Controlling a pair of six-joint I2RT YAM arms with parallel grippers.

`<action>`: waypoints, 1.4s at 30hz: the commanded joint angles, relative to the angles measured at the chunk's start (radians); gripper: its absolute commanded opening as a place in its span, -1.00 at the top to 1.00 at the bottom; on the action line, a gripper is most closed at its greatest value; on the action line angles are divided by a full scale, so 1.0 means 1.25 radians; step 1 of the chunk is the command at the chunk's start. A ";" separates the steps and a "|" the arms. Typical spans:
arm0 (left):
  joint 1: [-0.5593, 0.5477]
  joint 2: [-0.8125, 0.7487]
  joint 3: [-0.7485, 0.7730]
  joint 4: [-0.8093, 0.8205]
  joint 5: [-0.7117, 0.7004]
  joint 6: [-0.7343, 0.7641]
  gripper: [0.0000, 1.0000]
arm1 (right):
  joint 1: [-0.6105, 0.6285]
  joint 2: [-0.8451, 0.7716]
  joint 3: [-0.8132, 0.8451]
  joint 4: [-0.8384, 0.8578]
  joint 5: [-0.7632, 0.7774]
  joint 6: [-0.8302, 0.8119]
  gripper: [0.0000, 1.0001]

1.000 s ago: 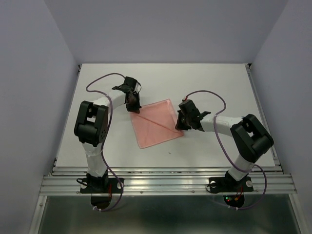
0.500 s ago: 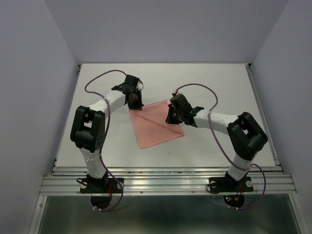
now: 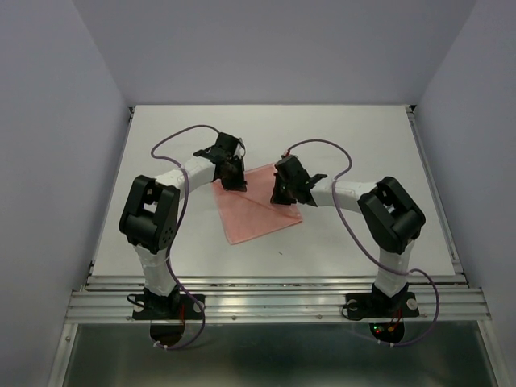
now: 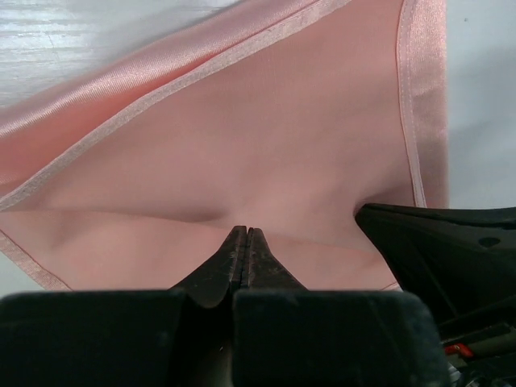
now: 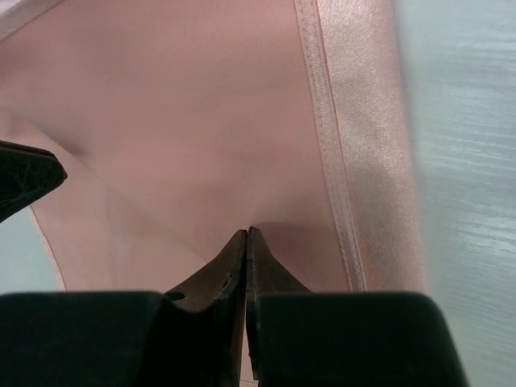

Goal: Fold the napkin into a case and place the utensils inside
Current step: Smooth out the upper triangle-folded napkin at the center of the board.

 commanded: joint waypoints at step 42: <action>0.131 0.029 0.087 -0.079 -0.178 0.055 1.00 | 0.003 -0.162 -0.195 -0.032 0.116 0.016 0.88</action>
